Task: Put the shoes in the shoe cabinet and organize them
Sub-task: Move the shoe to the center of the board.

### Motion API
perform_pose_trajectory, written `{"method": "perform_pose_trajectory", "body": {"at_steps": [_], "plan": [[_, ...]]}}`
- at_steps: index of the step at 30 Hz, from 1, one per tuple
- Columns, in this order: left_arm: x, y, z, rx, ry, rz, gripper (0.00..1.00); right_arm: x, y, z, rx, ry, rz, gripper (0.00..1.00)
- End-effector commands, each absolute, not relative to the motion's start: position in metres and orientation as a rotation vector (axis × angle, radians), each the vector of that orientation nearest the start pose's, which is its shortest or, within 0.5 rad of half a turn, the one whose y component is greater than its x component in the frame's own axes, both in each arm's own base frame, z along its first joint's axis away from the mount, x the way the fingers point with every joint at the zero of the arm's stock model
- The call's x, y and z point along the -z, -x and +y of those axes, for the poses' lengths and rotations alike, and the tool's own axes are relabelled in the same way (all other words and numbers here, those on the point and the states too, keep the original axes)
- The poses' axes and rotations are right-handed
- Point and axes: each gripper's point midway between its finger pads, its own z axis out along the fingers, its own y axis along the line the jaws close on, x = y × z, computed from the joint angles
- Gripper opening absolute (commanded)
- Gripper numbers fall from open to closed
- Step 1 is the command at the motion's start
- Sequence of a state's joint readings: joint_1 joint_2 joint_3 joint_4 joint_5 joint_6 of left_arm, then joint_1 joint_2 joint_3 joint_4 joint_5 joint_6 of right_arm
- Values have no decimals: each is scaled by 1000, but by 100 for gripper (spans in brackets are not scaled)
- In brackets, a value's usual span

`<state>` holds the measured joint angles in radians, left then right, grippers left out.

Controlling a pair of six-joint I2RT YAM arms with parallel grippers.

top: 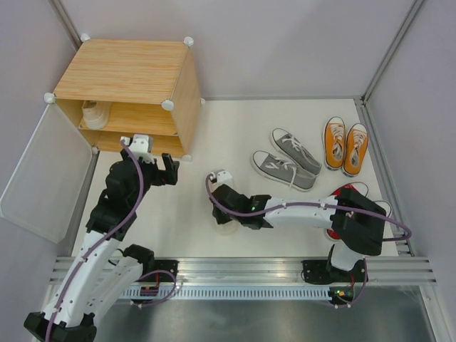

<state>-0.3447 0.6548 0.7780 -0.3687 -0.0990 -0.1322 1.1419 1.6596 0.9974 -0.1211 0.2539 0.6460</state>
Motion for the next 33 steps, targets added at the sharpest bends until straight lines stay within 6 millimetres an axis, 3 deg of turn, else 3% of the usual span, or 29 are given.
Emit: {"method": "perform_pose_trajectory", "body": {"at_steps": [1,2,3,4,5,7,8,9,10,13,14,16,17,20,21,22,25,29,30,33], "plan": [[-259,-268,-79,206,-143,1826,100,-103,-167,427,-811,385,2294,13],[-257,-268,-78,199,-141,1830,100,-103,-163,430,-828,390,2298,31],[-257,-269,-77,193,-136,1830,100,-100,-159,427,-831,390,2310,40],[-256,-269,-75,181,-129,1836,100,-106,-161,429,-859,370,2288,55],[-255,-270,-75,179,-122,1839,100,-113,-162,425,-871,351,2271,62],[-254,-271,-74,175,-106,1844,100,-109,-167,407,-804,319,2260,80],[-251,-272,-75,182,-100,1855,100,-121,-168,400,-807,298,2236,82],[-250,-272,-75,187,-97,1862,100,-114,-168,386,-764,293,2251,85],[-248,-272,-78,199,-102,1875,100,-131,-170,379,-787,267,2218,86],[-243,-274,-89,257,-113,1907,99,-138,-172,349,-739,238,2205,87],[-240,-275,-94,290,-97,1915,100,-154,-173,334,-732,213,2176,88],[-235,-277,-103,341,-92,1945,100,-159,-177,310,-697,180,2157,88],[-235,-277,-108,381,-78,1955,100,-174,-176,294,-706,154,2129,88],[-222,-271,-131,536,-49,2058,99,-182,-177,253,-654,86,2086,89],[-212,-267,-138,588,-29,2115,100,-175,-179,239,-614,60,2083,89],[-208,-265,-144,632,-1,2147,100,-182,-178,228,-630,32,2056,90],[-188,-252,-171,765,59,2217,100,-165,-177,205,-586,0,2062,92],[-161,-224,-197,632,15,2300,99,-147,-175,187,-557,-28,2070,93],[-155,-223,-197,635,46,2319,100,-144,-175,185,-550,-27,2074,93],[-129,-201,-224,622,24,2383,100,-133,-175,182,-530,-27,2089,93]]}}
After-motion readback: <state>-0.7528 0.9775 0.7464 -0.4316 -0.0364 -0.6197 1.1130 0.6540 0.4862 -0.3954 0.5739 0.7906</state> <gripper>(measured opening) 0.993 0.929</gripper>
